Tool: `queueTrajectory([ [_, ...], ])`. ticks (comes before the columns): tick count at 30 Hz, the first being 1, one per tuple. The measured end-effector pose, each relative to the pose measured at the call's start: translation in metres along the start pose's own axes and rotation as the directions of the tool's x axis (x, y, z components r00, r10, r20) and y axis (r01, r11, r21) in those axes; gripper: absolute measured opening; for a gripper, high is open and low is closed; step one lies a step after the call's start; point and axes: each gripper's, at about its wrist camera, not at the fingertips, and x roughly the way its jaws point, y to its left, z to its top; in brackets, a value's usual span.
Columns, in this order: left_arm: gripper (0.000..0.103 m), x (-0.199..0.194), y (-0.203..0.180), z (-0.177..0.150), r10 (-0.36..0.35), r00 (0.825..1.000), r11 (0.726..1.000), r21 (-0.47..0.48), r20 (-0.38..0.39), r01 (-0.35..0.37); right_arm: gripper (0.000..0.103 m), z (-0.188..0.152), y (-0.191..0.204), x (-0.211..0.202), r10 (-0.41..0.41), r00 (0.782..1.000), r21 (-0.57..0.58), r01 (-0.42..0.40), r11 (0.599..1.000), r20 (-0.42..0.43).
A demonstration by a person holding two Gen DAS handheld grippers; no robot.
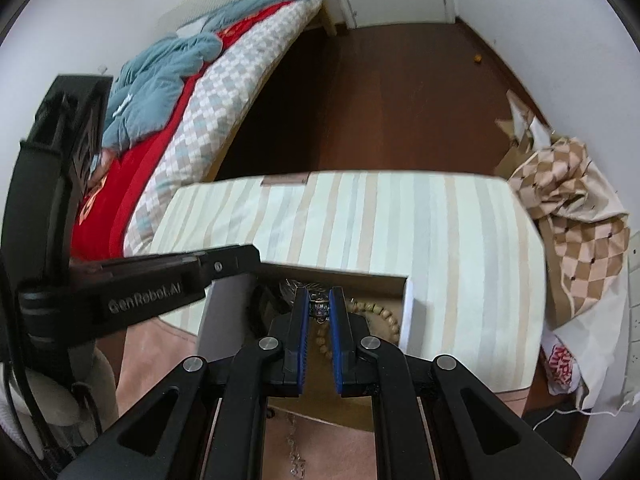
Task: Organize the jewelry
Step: 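Carry both silver chains into the white box and open both tools, then withdraw both open tools from the box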
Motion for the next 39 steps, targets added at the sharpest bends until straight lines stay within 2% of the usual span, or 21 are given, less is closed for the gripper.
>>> queueTrajectory([
  [2,0.074,-0.004,0.003,-0.003,0.030,0.999,1.000,0.005,0.028,-0.031,0.012,-0.004,-0.004,0.009,0.016,0.998,0.010,-0.016,1.000,-0.059],
  [3,0.076,-0.007,0.005,-0.005,0.042,0.998,0.999,0.007,0.042,-0.043,0.012,-0.006,-0.005,0.012,0.015,0.996,0.010,-0.014,1.000,-0.085],
  [5,0.076,-0.011,0.009,-0.007,0.061,0.996,0.998,0.010,0.059,-0.061,0.023,-0.013,-0.007,0.017,0.014,0.992,0.009,-0.013,1.000,-0.128],
  [6,0.076,-0.013,0.010,-0.009,0.078,0.995,0.997,0.014,0.065,-0.080,0.038,-0.017,-0.008,0.017,0.013,0.991,0.006,-0.013,1.000,-0.136],
  [7,0.079,-0.015,0.011,-0.012,0.095,0.993,0.995,0.018,0.071,-0.096,0.049,-0.020,-0.009,0.017,0.012,0.990,0.003,-0.011,1.000,-0.143],
  [10,0.095,-0.020,0.017,-0.020,0.139,0.986,0.990,0.014,0.094,-0.141,0.052,-0.028,-0.012,0.009,0.003,0.991,0.013,-0.002,1.000,-0.137],
  [12,0.096,-0.024,0.021,-0.029,0.169,0.979,0.985,0.009,0.115,-0.171,0.053,-0.032,-0.014,0.001,-0.022,0.993,0.013,0.024,1.000,-0.114],
  [15,0.103,-0.029,0.024,-0.044,0.210,0.966,0.977,0.002,0.153,-0.213,0.067,-0.037,-0.014,-0.010,-0.104,0.991,0.007,0.104,0.995,-0.079],
  [17,0.103,-0.029,0.022,-0.053,0.235,0.956,0.971,0.005,0.174,-0.239,0.076,-0.044,-0.015,-0.014,-0.173,0.983,0.008,0.174,0.985,-0.055],
  [19,0.103,-0.028,0.022,-0.063,0.268,0.946,0.962,0.009,0.182,-0.275,0.090,-0.051,-0.016,-0.013,-0.233,0.971,0.015,0.234,0.972,-0.048],
  [21,0.103,-0.028,0.022,-0.071,0.273,0.945,0.960,0.009,0.179,-0.279,0.094,-0.057,-0.017,-0.010,-0.271,0.961,0.016,0.272,0.962,-0.047],
  [23,0.103,-0.027,0.023,-0.078,0.284,0.943,0.957,0.009,0.176,-0.290,0.097,-0.064,-0.017,-0.006,-0.322,0.945,0.017,0.323,0.946,-0.050],
  [26,0.103,-0.029,0.021,-0.089,0.302,0.937,0.951,0.014,0.179,-0.309,0.099,-0.072,-0.018,-0.006,-0.353,0.935,0.026,0.354,0.935,-0.040],
  [29,0.103,-0.034,0.020,-0.098,0.315,0.932,0.947,0.007,0.180,-0.321,0.099,-0.077,-0.017,-0.011,-0.364,0.931,0.040,0.365,0.930,-0.022],
  [39,0.103,-0.080,0.009,-0.127,0.321,0.909,0.944,-0.015,0.265,-0.329,0.099,-0.090,0.007,-0.052,-0.384,0.921,0.051,0.381,0.923,0.067],
])
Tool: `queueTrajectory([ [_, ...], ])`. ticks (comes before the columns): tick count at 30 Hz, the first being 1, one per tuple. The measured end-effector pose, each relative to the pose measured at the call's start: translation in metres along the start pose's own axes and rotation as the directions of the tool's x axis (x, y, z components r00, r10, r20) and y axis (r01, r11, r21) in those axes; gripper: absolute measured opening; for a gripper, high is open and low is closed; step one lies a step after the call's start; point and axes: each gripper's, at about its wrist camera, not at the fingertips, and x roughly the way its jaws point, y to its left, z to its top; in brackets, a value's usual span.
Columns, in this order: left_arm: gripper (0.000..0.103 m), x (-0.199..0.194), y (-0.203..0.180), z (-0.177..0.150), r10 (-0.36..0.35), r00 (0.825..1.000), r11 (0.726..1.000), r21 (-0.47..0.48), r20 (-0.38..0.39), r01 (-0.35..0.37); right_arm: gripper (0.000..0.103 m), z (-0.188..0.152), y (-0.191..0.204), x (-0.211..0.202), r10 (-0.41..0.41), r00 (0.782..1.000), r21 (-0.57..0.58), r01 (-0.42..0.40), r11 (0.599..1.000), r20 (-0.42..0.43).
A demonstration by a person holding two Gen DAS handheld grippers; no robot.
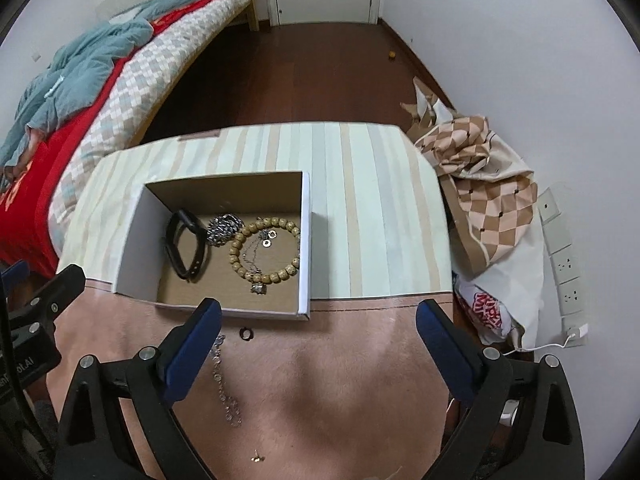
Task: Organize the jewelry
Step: 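Withdraw both open tools from the box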
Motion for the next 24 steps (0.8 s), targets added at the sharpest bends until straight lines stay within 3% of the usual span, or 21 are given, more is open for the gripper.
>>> queueTrajectory([
  [15,0.103,-0.077,-0.001,-0.025,-0.010,0.991,1.000,0.011,0.133,0.009,0.099,-0.032,0.001,-0.093,-0.031,0.986,0.003,0.031,1.000,0.161],
  [24,0.103,-0.087,0.003,-0.040,-0.008,0.989,1.000,-0.007,0.148,0.009,0.099,-0.050,0.000,-0.118,-0.026,0.980,0.015,0.023,1.000,0.199],
])
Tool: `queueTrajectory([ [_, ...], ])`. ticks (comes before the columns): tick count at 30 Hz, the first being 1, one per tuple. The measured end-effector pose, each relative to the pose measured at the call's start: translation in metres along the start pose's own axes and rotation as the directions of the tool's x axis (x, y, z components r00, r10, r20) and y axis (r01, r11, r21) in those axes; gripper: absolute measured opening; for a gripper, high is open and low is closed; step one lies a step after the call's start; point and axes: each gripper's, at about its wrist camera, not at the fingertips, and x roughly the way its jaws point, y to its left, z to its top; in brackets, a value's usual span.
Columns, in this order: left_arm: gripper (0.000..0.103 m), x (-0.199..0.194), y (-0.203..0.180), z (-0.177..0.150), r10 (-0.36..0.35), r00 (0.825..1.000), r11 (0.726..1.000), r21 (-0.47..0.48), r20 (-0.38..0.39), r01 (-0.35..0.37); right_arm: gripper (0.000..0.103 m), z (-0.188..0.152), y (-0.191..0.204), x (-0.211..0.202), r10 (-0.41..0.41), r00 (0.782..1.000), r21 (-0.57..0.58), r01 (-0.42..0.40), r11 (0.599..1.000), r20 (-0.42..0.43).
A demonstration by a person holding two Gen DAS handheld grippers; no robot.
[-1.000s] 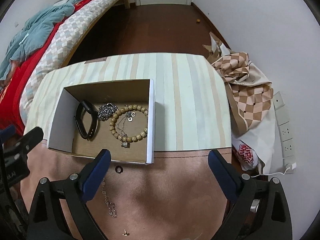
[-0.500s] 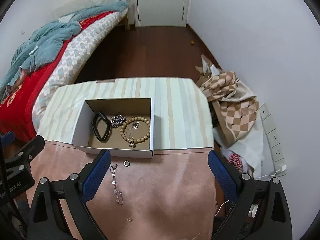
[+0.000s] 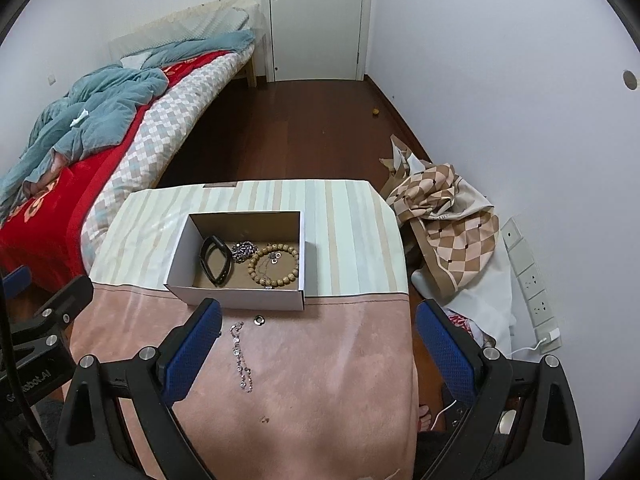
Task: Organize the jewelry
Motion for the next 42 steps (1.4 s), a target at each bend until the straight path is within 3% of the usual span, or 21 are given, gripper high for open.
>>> queueTrajectory([
  [6,0.103,0.020,0.011,-0.030,0.053,0.997,0.998,-0.018,-0.063,-0.055,0.099,-0.024,0.001,0.017,0.041,0.998,0.018,-0.040,0.999,-0.051],
  [11,0.103,0.064,0.025,-0.076,0.128,0.975,0.991,-0.001,-0.182,-0.131,0.098,-0.080,0.006,0.076,0.132,0.971,0.064,-0.122,0.991,-0.201],
  [13,0.103,0.080,0.030,-0.091,0.142,0.963,0.989,0.002,-0.229,-0.145,0.081,-0.102,0.010,0.097,0.158,0.954,0.075,-0.143,0.987,-0.257],
  [16,0.103,0.096,0.035,-0.109,0.149,0.948,0.988,0.003,-0.282,-0.154,0.067,-0.134,0.019,0.116,0.172,0.936,0.069,-0.159,0.985,-0.308],
  [20,0.103,0.107,0.037,-0.121,0.144,0.939,0.989,0.006,-0.311,-0.150,0.056,-0.154,0.034,0.124,0.156,0.939,0.019,-0.158,0.987,-0.307],
  [24,0.103,0.109,0.036,-0.122,0.137,0.939,0.990,0.006,-0.315,-0.143,0.037,-0.165,0.048,0.130,0.122,0.948,-0.038,-0.140,0.989,-0.295],
  [26,0.103,0.111,0.033,-0.121,0.132,0.939,0.990,0.006,-0.316,-0.138,0.026,-0.165,0.050,0.129,0.116,0.954,-0.056,-0.136,0.989,-0.278],
  [27,0.103,0.111,0.032,-0.121,0.127,0.940,0.991,0.005,-0.317,-0.132,0.008,-0.165,0.051,0.129,0.119,0.954,-0.057,-0.140,0.988,-0.275],
  [31,0.103,0.117,0.024,-0.116,0.100,0.941,0.994,0.000,-0.325,-0.106,0.009,-0.160,0.038,0.126,0.143,0.957,-0.013,-0.151,0.988,-0.251],
  [36,0.102,0.125,-0.002,-0.106,-0.005,0.940,0.999,-0.036,-0.342,-0.008,0.009,-0.138,0.009,0.119,0.140,0.970,0.061,-0.131,0.990,-0.200],
  [39,0.102,0.132,-0.024,-0.105,-0.104,0.926,0.994,-0.064,-0.363,0.087,0.009,-0.129,-0.014,0.119,0.113,0.977,0.105,-0.095,0.990,-0.178],
  [42,0.099,0.139,-0.054,-0.107,-0.136,0.915,0.990,-0.021,-0.379,0.138,0.009,-0.125,-0.031,0.123,0.090,0.980,0.147,-0.064,0.987,-0.177],
])
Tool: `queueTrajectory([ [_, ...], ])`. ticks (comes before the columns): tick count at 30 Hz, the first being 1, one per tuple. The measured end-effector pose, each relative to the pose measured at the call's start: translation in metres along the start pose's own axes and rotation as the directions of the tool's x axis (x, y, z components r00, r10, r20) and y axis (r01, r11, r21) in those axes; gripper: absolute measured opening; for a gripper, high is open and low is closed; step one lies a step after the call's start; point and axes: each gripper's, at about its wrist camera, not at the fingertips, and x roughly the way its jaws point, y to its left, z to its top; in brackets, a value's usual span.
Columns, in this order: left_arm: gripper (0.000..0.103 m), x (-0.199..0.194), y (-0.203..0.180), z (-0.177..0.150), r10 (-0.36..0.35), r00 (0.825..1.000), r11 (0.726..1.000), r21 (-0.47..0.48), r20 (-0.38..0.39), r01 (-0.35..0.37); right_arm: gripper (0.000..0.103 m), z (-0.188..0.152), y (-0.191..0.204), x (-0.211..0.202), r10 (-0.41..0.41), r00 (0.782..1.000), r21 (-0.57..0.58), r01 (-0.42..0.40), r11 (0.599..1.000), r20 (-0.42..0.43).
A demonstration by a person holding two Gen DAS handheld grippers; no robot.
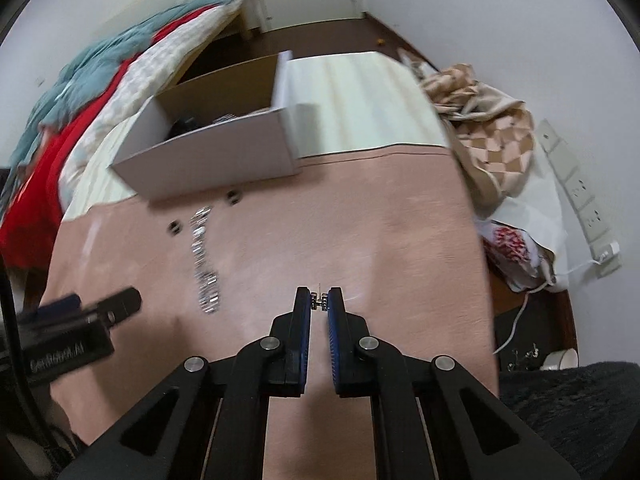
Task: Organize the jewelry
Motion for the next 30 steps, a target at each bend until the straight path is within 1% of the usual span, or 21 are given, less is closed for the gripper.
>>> queueTrajectory([
  [2,0.097,0.008,-0.017,0.000,0.001,1.000,0.999,0.042,-0.005,-0.001,0.009,0.002,-0.010,0.001,-0.009,1.000,0.024,0.009,1.000,0.000],
  [3,0.093,0.012,-0.026,0.000,0.009,1.000,0.998,0.061,-0.011,-0.008,0.009,0.003,-0.015,0.002,-0.015,1.000,0.035,0.015,0.999,0.000],
  [4,0.081,0.015,-0.031,0.000,0.014,1.000,0.997,0.076,-0.014,-0.013,0.009,0.002,-0.017,0.002,-0.019,1.000,0.041,0.019,0.999,0.001],
  [5,0.071,0.020,-0.038,0.000,0.021,1.000,0.995,0.094,-0.018,-0.019,0.009,0.001,-0.020,0.004,-0.021,1.000,0.048,0.021,0.999,0.000],
  [6,0.072,0.021,-0.044,0.000,0.053,0.999,0.991,0.120,0.000,-0.052,0.009,0.001,-0.022,0.005,-0.022,1.000,0.053,0.022,0.998,-0.002],
  [9,0.043,0.019,-0.056,0.002,0.026,0.999,0.986,0.161,0.036,-0.032,0.009,0.001,-0.024,0.007,-0.026,1.000,0.060,0.026,0.998,-0.004],
  [11,0.008,0.017,-0.063,0.004,0.009,0.999,0.981,0.191,0.046,-0.018,0.009,0.001,-0.024,0.007,-0.026,1.000,0.064,0.027,0.998,-0.004],
  [12,0.004,0.017,-0.063,0.006,-0.006,0.999,0.981,0.193,0.042,-0.002,0.009,0.000,-0.024,0.007,-0.027,1.000,0.065,0.027,0.997,-0.003],
  [15,0.003,0.017,-0.056,0.010,-0.053,0.998,0.984,0.169,0.033,0.047,0.009,0.001,-0.024,0.006,-0.021,1.000,0.074,0.021,0.997,0.001],
  [19,0.001,0.012,-0.038,0.016,-0.099,0.995,0.986,0.134,0.025,0.095,0.009,0.005,-0.024,-0.002,-0.013,1.000,0.083,0.011,0.996,0.019],
  [23,0.001,-0.009,-0.013,0.008,-0.146,0.989,0.986,0.086,0.028,0.143,0.009,0.009,-0.025,-0.012,0.007,0.999,0.096,-0.011,0.995,0.038],
  [28,0.001,-0.032,0.009,0.006,-0.166,0.985,0.985,0.054,0.051,0.163,0.009,0.016,-0.022,-0.025,0.045,0.997,0.099,-0.051,0.994,0.063],
  [30,0.001,-0.042,0.016,0.007,-0.184,0.981,0.982,0.042,0.060,0.181,0.009,0.019,-0.020,-0.029,0.057,0.996,0.099,-0.064,0.993,0.071],
])
